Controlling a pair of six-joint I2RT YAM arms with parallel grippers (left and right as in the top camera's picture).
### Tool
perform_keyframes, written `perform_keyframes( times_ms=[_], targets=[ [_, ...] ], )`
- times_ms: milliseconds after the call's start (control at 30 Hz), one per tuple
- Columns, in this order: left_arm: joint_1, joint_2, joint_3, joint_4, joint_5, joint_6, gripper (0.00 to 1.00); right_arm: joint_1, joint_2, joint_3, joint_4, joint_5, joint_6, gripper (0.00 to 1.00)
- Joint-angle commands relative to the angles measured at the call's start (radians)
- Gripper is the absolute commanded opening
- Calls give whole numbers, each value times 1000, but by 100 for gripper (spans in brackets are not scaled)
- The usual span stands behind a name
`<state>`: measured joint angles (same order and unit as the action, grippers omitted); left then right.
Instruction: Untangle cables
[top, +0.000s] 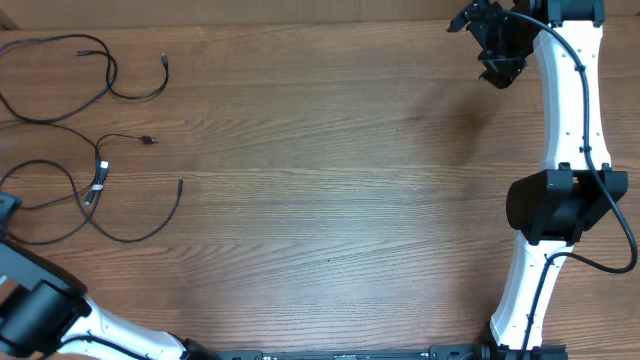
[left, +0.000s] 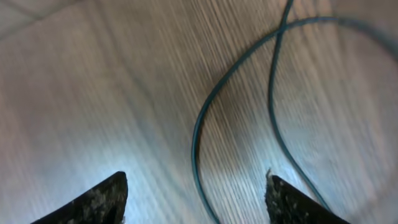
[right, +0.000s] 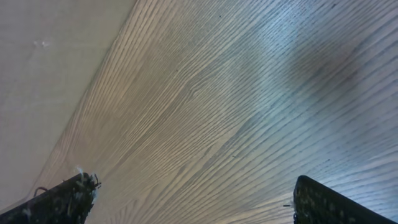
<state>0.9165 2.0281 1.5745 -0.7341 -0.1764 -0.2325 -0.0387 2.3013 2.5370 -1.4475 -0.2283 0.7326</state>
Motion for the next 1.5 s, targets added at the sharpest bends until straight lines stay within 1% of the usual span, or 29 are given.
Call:
perform_keyframes(
  times_ms=[0, 167, 233, 267, 333, 400, 433, 467, 500, 600, 733, 767, 833, 1067, 1167, 1267, 1300, 1333, 1367, 1400, 1467],
  targets=[
    [8, 119, -2, 43, -3, 76, 66, -1, 6, 2, -2, 3, -5, 100],
    [8, 173, -2, 101, -1, 80, 65, -1, 6, 2, -5, 3, -5, 100],
    [10, 175, -2, 122, 23, 80, 61, -1, 6, 2, -8, 2, -5, 100],
    [13, 175, -2, 132, 35, 80, 56, -1, 6, 2, -10, 2, -5, 100],
    [21, 175, -2, 137, 54, 80, 39, -1, 6, 2, -13, 2, -5, 100],
    [32, 176, -2, 137, 64, 80, 27, -1, 6, 2, -18, 3, -5, 100],
    [39, 176, -2, 137, 72, 80, 24, -1, 6, 2, -20, 3, -5, 100],
    [48, 176, -2, 131, 73, 80, 8, -1, 6, 2, -21, 3, -5, 100],
    [53, 176, -2, 129, 73, 80, 5, -1, 6, 2, -21, 3, -5, 100],
    [61, 160, 0, 125, 131, 76, 4, -1, 6, 2, -21, 3, -5, 100],
    [59, 85, 6, 142, 312, 76, 4, -1, 6, 2, -21, 3, -5, 100],
    [59, 66, 6, 145, 326, 68, 4, -1, 6, 2, -21, 3, -5, 100],
    [60, 21, 6, 145, 332, 49, 4, -1, 6, 2, -22, 6, -6, 100],
    [61, -136, 6, 123, 330, 50, 5, -1, 6, 2, -22, 37, -6, 100],
    [67, -166, 6, 94, 301, 45, 4, -1, 6, 2, -22, 37, -6, 100],
    [76, -164, 5, 43, 212, 2, 4, -1, 6, 2, -21, 37, -6, 100],
    [76, -157, 5, 34, 214, 11, 4, -1, 6, 2, -21, 37, -5, 100],
    [72, -135, 3, 28, 236, 64, 5, -1, 6, 2, -16, 37, -5, 100],
    [71, -121, 3, 29, 247, 98, 9, -1, 6, 2, -13, 37, -5, 100],
    [71, -84, 3, 32, 252, 147, 22, -1, 6, 2, -13, 37, -5, 100],
    [73, -42, 3, 42, 244, 164, 41, -1, 6, 2, -18, 37, -11, 100]
  ],
)
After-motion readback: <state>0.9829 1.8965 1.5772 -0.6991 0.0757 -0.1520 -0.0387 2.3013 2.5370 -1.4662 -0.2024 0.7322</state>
